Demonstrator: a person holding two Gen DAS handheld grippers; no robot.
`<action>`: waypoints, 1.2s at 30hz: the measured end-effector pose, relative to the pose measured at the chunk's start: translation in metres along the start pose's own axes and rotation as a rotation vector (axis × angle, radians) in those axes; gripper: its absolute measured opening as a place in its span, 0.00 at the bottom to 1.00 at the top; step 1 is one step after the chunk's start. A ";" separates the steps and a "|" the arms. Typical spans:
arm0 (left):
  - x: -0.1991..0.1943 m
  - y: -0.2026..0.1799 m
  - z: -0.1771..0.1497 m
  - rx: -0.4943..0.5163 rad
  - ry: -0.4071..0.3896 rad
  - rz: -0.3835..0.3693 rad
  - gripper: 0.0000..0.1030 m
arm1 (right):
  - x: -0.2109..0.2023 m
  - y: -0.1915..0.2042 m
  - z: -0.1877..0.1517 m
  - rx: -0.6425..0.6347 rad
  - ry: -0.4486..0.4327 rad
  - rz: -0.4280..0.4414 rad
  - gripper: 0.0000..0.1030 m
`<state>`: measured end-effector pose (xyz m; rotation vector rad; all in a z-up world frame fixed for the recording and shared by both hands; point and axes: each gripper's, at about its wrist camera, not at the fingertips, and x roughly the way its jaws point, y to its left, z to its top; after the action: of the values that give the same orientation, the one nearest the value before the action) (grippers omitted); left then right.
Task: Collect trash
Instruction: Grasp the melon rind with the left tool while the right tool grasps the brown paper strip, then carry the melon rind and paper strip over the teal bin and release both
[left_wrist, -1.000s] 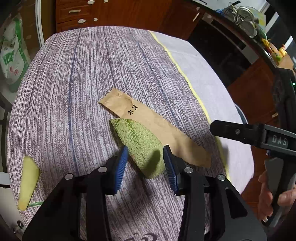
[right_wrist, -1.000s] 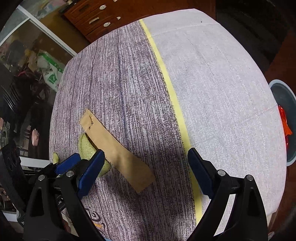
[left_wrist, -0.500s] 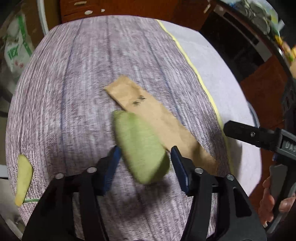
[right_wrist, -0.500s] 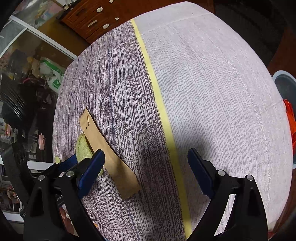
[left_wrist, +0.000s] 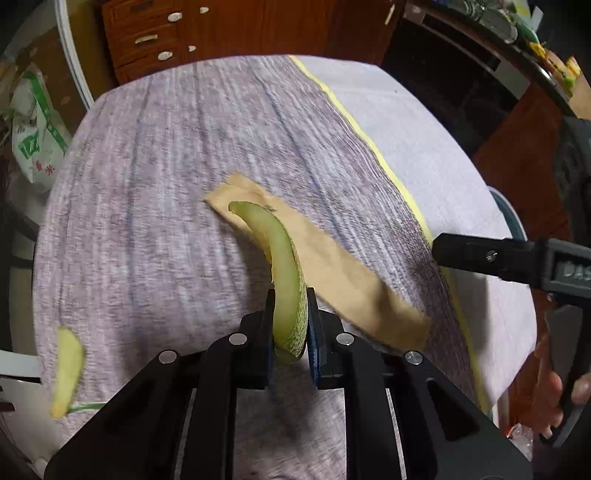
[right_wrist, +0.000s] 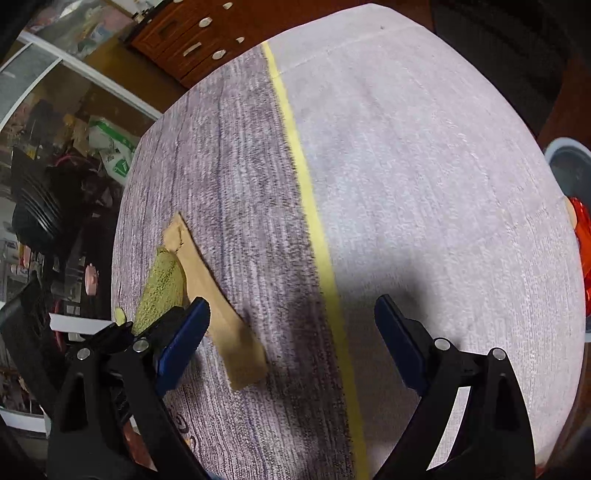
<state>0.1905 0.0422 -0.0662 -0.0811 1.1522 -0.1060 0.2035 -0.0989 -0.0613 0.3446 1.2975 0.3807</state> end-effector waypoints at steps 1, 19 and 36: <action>-0.004 0.010 -0.001 -0.017 -0.006 -0.004 0.14 | 0.002 0.007 0.001 -0.018 0.004 0.002 0.84; -0.025 0.083 -0.003 -0.069 -0.056 -0.137 0.14 | 0.077 0.111 0.001 -0.355 0.077 -0.270 0.72; -0.020 0.021 0.019 0.027 -0.053 -0.169 0.14 | 0.008 0.052 0.012 -0.182 -0.032 -0.182 0.04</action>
<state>0.2002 0.0659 -0.0426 -0.1562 1.0895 -0.2680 0.2131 -0.0498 -0.0414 0.0782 1.2409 0.3350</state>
